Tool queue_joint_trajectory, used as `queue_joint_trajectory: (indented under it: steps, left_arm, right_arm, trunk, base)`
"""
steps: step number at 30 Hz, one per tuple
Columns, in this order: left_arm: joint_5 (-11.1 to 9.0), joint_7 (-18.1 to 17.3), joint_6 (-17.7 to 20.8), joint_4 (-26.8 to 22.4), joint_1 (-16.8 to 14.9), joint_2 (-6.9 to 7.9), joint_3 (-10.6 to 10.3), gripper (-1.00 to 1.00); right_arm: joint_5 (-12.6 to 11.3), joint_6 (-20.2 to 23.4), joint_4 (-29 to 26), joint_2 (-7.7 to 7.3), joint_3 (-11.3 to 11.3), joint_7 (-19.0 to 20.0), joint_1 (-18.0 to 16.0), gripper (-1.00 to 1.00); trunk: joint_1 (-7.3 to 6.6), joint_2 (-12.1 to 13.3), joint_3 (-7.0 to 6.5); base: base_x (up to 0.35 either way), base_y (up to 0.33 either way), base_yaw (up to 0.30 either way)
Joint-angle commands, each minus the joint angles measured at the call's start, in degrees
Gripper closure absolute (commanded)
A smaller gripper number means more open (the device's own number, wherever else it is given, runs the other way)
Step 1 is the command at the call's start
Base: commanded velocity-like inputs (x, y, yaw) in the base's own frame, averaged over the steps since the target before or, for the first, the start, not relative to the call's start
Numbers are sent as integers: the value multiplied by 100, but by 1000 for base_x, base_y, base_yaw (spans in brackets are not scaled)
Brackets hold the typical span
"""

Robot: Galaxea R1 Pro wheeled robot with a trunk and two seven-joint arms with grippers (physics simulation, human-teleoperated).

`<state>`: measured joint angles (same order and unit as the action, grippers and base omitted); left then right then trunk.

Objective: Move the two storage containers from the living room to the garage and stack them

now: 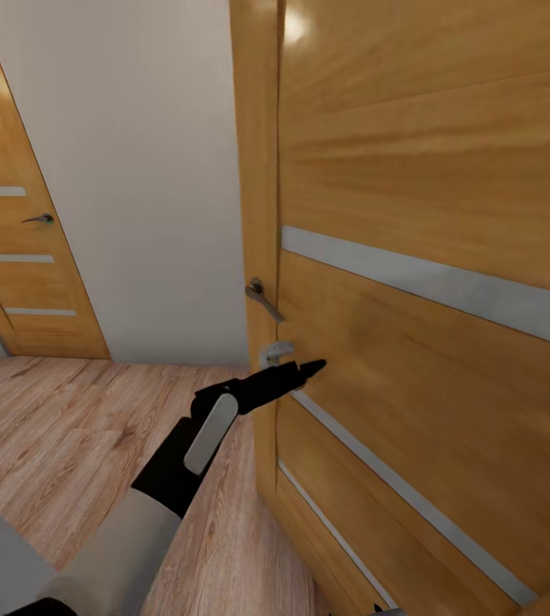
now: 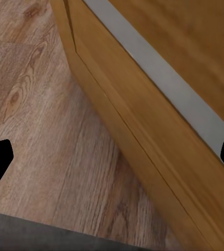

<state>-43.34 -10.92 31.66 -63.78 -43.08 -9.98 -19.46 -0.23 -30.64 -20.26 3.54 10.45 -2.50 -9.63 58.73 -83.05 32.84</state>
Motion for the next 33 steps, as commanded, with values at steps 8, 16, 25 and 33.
queue_joint_trajectory:
  steps: [8, 16, 25, 33]
  left_arm:
    - [-396, -22, 39, -155, -39, -1, 1, -100]
    - [-610, -24, 31, -149, -43, -1, -210, -100]
    - [-1347, -24, -14, -180, -42, -1, -1197, -100]
    - [-1483, -29, -19, -281, -47, -1, -1315, -100]
  right_arm:
    - [-3, -14, 5, -2, 27, -27, -4, -100]
    - [-3, -13, 5, -2, 27, -24, -4, -100]
    - [-3, -13, 5, -2, 27, -27, -4, -100]
    - [-3, -13, 5, -2, 27, -29, -4, -100]
  trunk:
    - [0, -3, 6]
    - [0, -3, 6]
    - [0, -3, 6]
    - [0, -3, 6]
  base:
    - [0, 0, 0]
    - [0, 0, 0]
    - [0, 0, 0]
    - [0, 0, 0]
